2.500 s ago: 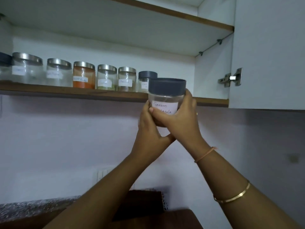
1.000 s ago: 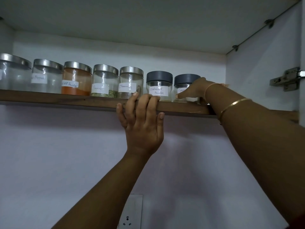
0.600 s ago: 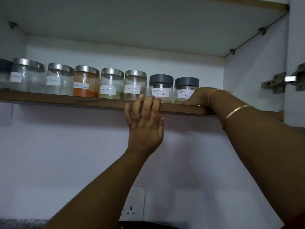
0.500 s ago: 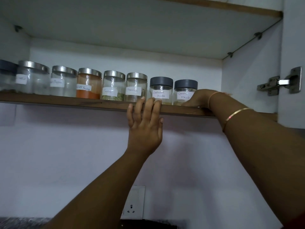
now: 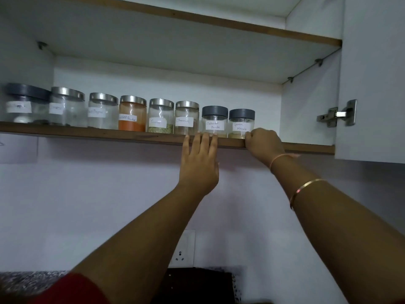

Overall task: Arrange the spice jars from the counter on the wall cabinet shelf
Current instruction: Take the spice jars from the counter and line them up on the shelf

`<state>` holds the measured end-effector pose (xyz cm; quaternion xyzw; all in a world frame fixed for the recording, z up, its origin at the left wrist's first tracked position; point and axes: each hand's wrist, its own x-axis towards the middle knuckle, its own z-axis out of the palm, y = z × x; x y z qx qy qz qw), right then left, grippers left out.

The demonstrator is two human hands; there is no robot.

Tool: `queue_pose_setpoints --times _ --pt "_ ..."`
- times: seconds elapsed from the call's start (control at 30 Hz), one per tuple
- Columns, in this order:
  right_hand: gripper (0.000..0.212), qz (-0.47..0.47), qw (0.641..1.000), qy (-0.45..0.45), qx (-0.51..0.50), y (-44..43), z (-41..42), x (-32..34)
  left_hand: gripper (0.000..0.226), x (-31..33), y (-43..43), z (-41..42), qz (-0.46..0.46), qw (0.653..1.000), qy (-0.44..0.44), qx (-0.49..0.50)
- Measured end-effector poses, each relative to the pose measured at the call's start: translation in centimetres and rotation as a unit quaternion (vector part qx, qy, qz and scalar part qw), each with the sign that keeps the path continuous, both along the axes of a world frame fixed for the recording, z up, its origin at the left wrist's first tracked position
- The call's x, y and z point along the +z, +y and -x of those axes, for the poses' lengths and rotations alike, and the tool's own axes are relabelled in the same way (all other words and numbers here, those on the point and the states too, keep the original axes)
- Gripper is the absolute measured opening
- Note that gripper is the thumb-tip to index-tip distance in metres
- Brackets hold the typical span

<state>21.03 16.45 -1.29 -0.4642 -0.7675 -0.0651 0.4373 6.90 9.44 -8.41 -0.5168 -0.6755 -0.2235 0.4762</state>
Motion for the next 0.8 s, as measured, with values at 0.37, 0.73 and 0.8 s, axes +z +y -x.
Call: queue_pose_setpoints --times 0.37,0.73,0.8 --pt "0.068 0.026 1.000 0.006 0.014 -6.5 3.6 -11.5 0.069 -9.9 -8.2 3.7 0.169 0.976 -0.138 0.026" --pt "0.064 0.306 0.944 -0.103 0.068 -17.0 8.5 -35.0 0.064 -29.8 -20.7 10.2 0.362 0.900 -0.234 0.069" --pt "0.065 0.345 0.928 -0.120 0.072 -18.9 8.8 -38.5 0.063 -33.2 -23.1 10.8 0.396 0.882 -0.245 0.072"
